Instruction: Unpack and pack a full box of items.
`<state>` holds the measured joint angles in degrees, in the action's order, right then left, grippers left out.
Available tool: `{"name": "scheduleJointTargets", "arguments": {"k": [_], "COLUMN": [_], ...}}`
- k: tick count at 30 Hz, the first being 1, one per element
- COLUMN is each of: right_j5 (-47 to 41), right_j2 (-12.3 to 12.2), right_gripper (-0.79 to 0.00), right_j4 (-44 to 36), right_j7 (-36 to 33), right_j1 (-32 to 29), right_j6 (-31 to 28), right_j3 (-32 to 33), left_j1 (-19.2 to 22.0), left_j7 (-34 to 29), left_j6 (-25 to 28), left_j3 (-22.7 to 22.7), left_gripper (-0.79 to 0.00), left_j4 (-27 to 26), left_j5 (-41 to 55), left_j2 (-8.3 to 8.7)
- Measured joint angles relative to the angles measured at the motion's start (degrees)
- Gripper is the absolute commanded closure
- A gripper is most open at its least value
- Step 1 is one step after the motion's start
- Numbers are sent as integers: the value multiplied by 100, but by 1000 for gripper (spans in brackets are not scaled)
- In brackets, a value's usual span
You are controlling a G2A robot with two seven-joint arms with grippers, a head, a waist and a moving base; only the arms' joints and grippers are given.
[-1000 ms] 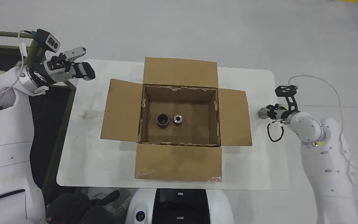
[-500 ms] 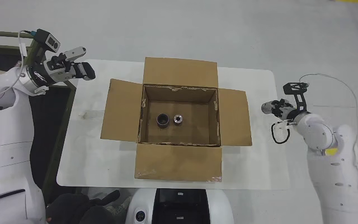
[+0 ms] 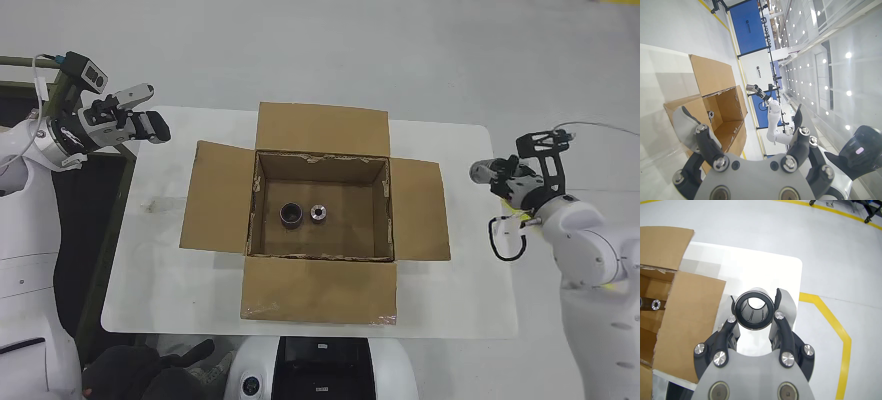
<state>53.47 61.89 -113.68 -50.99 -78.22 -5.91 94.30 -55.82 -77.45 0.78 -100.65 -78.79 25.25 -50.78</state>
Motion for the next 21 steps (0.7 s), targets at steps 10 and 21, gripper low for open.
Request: {"name": "scheduleJointTargets", "arguments": {"k": [10,21], "right_j5": [-75,-301], "right_j2": [-14,32], "right_gripper": [0,0], "right_j4": [-1049,-1414], "right_j7": [-241,-503], "right_j1": [-70,379], "right_j6": [-112,0], "right_j3": [-312,-1281], "left_j1": [0,0], "left_j7": [0,0], "left_j6": [0,0], "left_j3": [0,0], "left_gripper": [-785,-785], "left_j4": [0,0], "left_j5": [0,0], "left_j2": [0,0]}}
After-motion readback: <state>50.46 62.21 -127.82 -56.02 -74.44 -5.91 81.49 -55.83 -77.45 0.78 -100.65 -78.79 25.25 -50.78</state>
